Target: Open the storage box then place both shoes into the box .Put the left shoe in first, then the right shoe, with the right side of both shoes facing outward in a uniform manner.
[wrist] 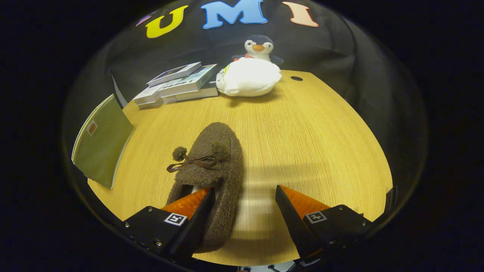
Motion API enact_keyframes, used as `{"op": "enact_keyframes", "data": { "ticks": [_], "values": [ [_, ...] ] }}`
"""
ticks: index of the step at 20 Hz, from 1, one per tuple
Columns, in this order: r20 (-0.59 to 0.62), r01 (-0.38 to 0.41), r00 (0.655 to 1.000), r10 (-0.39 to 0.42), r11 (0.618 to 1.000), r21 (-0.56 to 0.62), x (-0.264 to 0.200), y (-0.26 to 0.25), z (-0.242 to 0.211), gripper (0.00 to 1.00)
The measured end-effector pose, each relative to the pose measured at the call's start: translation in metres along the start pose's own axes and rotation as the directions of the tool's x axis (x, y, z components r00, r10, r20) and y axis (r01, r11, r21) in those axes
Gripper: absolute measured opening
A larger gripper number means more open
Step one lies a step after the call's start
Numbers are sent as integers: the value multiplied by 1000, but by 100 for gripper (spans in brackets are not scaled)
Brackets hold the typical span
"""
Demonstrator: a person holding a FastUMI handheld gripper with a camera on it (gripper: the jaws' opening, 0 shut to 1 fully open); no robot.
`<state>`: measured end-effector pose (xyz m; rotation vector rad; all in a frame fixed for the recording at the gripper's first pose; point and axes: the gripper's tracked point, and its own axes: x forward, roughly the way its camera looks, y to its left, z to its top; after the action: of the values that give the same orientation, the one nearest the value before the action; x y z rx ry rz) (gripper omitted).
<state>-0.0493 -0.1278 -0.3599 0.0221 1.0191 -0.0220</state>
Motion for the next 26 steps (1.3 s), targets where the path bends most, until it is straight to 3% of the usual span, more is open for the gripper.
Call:
{"op": "enact_keyframes", "data": {
  "ticks": [1,3,4,5,6,7,8,11,16,26],
  "values": [
    [-5,-17,1000,17,1000,13,1,4,0,98],
    [-18,-17,1000,17,1000,16,2,6,-2,82],
    [-16,-29,999,29,999,24,4,10,-1,81],
    [-18,-30,999,30,999,37,1,14,-1,73],
    [-27,-33,999,34,999,40,3,18,-3,53],
    [-26,-31,999,32,998,49,3,23,-2,47],
    [-30,-14,999,16,999,49,4,24,-2,31],
    [-41,50,998,-47,995,90,1,19,0,6],
    [-43,48,998,-40,980,196,-13,31,16,6],
    [18,-10,1000,6,965,263,-50,98,67,6]
  ]
}}
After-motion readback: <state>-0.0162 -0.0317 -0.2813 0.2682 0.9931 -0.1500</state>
